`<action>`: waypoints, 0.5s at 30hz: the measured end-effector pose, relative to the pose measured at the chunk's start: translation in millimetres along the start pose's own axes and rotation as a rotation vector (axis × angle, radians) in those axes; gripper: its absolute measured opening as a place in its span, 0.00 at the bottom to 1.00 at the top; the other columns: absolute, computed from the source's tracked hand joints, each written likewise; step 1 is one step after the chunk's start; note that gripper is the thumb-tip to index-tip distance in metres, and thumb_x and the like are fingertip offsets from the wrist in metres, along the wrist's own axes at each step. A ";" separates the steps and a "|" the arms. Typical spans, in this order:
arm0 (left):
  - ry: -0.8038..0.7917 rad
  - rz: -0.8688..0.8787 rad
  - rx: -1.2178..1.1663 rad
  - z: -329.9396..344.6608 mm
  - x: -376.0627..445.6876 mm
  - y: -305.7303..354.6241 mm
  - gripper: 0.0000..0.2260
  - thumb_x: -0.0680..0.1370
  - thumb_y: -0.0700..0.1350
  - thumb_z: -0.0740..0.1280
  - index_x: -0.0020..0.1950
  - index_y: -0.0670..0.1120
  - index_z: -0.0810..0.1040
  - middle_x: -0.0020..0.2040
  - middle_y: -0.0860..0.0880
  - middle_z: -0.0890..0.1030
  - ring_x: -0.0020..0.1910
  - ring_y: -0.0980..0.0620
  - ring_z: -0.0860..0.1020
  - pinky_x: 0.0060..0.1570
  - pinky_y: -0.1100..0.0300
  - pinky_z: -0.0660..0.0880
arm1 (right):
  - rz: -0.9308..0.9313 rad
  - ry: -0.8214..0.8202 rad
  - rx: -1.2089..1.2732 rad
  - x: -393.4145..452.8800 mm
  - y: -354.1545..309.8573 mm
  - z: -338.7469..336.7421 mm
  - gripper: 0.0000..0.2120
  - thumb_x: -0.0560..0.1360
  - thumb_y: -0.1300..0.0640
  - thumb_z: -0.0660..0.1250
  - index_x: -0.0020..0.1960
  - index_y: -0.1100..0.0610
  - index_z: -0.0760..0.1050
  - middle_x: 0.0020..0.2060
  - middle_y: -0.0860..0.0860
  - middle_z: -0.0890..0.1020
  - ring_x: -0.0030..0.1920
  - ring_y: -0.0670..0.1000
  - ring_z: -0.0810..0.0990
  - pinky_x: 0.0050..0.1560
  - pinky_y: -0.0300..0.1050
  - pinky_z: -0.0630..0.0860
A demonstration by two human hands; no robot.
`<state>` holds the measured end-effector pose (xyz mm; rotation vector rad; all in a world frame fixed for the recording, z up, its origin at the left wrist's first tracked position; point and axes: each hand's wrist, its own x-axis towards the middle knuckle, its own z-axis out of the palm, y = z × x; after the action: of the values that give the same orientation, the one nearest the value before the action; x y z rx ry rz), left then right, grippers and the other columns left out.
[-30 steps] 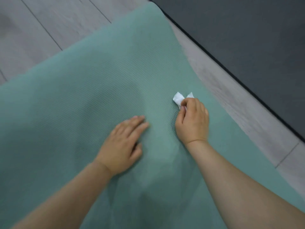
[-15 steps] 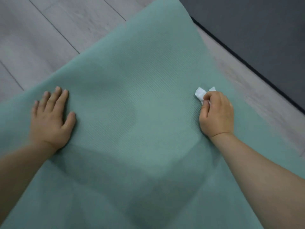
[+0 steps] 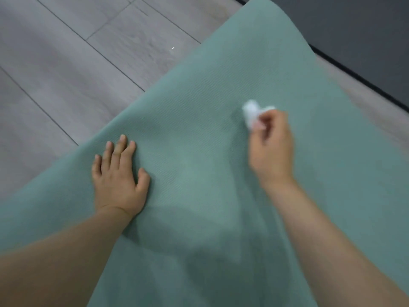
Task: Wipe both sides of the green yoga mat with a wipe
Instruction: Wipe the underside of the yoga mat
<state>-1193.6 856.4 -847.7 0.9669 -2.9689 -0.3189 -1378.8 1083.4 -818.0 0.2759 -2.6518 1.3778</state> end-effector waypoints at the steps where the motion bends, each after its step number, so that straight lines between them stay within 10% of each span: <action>1: 0.005 0.001 -0.010 0.1 0.4 -0.4 0.31 0.74 0.55 0.53 0.77 0.47 0.64 0.80 0.48 0.60 0.79 0.46 0.53 0.77 0.45 0.46 | -0.051 -0.080 0.040 -8.4 -26.3 29.3 0.02 0.74 0.63 0.64 0.47 0.61 0.73 0.43 0.58 0.79 0.41 0.58 0.75 0.43 0.48 0.68; 6: 0.034 0.012 -0.035 0.9 0.7 -1.2 0.30 0.73 0.54 0.54 0.74 0.46 0.67 0.78 0.47 0.63 0.79 0.44 0.55 0.77 0.44 0.48 | -0.238 -0.547 -0.062 -12.5 -111.8 151.7 0.05 0.75 0.64 0.64 0.50 0.62 0.74 0.48 0.60 0.78 0.49 0.62 0.77 0.48 0.53 0.68; 15: 0.020 0.009 -0.025 0.0 1.4 -1.6 0.31 0.73 0.54 0.53 0.75 0.46 0.66 0.78 0.47 0.62 0.79 0.45 0.54 0.77 0.44 0.46 | -0.253 -0.512 -0.309 -64.5 -70.7 93.3 0.14 0.72 0.63 0.64 0.57 0.63 0.74 0.52 0.58 0.80 0.50 0.60 0.79 0.48 0.50 0.74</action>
<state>-1193.8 854.4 -848.1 0.9484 -2.9427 -0.3437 -1303.7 973.4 -828.4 1.0001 -3.0264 0.8924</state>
